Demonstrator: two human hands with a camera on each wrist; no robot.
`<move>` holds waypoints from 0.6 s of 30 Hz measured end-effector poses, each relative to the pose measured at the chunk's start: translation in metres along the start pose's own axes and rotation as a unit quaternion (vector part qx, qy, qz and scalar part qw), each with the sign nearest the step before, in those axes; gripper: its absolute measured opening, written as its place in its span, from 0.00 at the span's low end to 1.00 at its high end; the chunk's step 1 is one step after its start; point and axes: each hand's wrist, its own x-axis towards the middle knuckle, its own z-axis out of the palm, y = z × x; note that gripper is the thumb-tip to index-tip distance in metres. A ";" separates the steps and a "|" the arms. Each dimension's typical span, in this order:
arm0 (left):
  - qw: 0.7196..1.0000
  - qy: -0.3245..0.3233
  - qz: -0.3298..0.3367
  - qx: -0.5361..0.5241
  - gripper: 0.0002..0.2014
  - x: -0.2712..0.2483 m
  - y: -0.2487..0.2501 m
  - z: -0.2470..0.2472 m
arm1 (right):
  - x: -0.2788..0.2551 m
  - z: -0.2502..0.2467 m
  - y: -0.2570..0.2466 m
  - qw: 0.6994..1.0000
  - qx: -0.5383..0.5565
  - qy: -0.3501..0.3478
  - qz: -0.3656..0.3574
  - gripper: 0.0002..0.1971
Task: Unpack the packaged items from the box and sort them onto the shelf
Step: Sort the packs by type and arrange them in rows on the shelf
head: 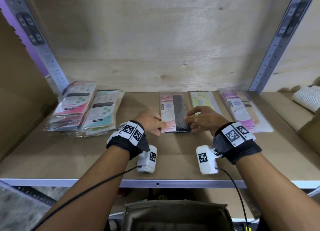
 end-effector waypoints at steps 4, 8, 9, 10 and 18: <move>1.000 -0.010 -0.003 0.000 0.20 -0.003 0.000 -0.002 | -0.002 -0.001 -0.001 1.000 -0.010 0.000 -0.010 0.16; 1.000 0.013 -0.018 -0.018 0.27 -0.007 -0.001 -0.009 | -0.006 -0.003 -0.002 0.999 -0.016 0.025 -0.036 0.14; 0.999 0.027 -0.022 -0.022 0.29 -0.009 -0.002 -0.012 | -0.008 -0.003 -0.002 0.998 -0.017 0.031 -0.048 0.13; 0.999 0.039 -0.023 -0.024 0.30 -0.011 -0.002 -0.015 | -0.010 -0.003 -0.003 0.997 -0.016 0.034 -0.063 0.12; 0.991 0.131 0.012 -0.022 0.20 -0.042 -0.020 -0.067 | -0.031 0.022 -0.020 0.990 0.026 -0.052 -0.126 0.10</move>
